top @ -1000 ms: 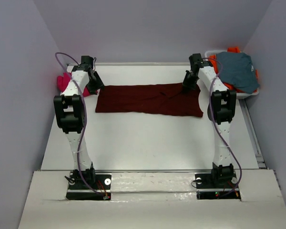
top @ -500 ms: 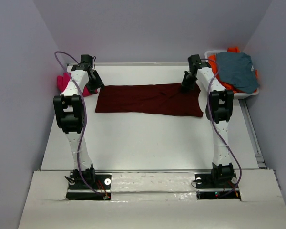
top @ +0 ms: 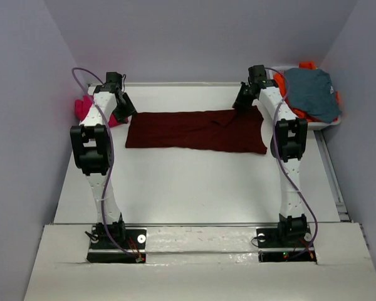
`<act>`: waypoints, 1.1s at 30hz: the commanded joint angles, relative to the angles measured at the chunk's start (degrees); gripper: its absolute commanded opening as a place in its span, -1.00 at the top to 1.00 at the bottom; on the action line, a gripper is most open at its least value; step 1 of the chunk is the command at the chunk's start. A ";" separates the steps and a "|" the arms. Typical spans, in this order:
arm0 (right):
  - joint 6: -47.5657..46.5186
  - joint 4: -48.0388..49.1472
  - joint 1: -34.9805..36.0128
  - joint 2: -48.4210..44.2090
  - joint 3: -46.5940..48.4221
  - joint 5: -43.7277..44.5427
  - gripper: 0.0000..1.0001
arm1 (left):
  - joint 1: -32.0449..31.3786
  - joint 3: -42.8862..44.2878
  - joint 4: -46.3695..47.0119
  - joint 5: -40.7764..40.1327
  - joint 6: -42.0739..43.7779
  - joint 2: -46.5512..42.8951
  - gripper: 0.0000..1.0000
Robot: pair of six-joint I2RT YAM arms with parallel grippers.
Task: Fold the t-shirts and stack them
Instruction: Fold the tshirt
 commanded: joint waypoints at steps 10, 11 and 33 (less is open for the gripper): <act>1.11 1.36 -0.17 -0.70 4.46 0.41 0.72 | -0.21 3.25 -1.26 -1.03 1.18 -1.70 -0.07; 1.02 0.57 -0.17 -1.49 2.19 0.95 0.72 | -0.21 3.17 -1.17 -1.03 1.09 -1.70 -0.07; 1.63 -1.46 -0.17 -10.20 -15.41 4.56 0.86 | -0.73 2.20 -0.20 -0.06 1.00 -1.44 -0.06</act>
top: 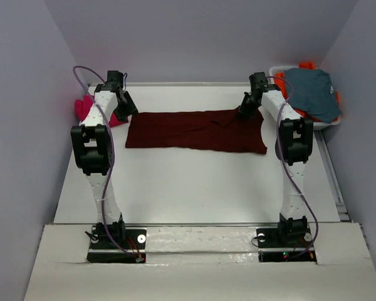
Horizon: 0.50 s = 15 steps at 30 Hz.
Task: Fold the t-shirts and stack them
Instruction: Fold the tshirt
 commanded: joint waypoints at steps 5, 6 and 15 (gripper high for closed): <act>-0.69 1.13 -0.17 2.08 0.00 -1.02 0.86 | -0.14 1.85 -0.40 -0.28 0.94 -1.11 -0.06; -0.78 1.22 0.35 2.61 0.27 -1.11 0.86 | -0.14 1.85 -0.32 -0.28 1.02 -1.28 -0.06; -0.78 1.39 1.41 7.44 6.59 -3.57 0.86 | -0.14 1.85 -0.40 -0.37 1.02 -1.11 -0.06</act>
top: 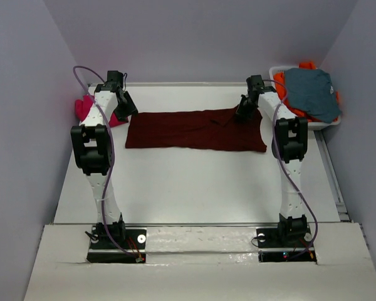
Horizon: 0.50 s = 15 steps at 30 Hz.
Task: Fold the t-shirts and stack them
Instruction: Fold the tshirt
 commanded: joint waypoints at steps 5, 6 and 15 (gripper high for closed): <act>-0.14 1.64 1.81 3.76 6.95 -2.70 0.86 | -0.08 2.64 -0.73 -0.72 0.74 -0.67 -0.06; -0.14 1.29 1.81 3.93 7.48 -2.79 0.86 | -0.08 2.64 -0.82 -0.72 0.74 -0.67 -0.06; 0.21 0.94 2.34 4.54 10.12 -3.67 0.86 | -0.08 3.61 -1.08 -0.64 0.57 0.12 -0.06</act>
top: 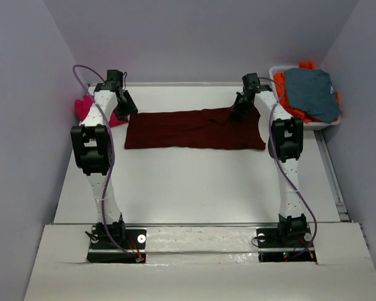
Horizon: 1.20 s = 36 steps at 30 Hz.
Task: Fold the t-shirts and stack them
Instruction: Fold the tshirt
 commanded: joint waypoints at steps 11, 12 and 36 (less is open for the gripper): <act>1.20 3.59 1.95 3.25 6.09 -6.26 0.84 | -0.08 3.35 -0.85 -0.55 0.65 0.43 -0.06; 1.29 4.03 1.95 3.43 6.88 -6.79 0.84 | -0.08 3.35 -0.93 -0.63 0.57 0.43 -0.06; 2.43 6.84 1.95 -8.33 -7.13 -7.86 0.34 | -0.69 -5.60 1.34 -0.20 0.74 -5.00 -0.05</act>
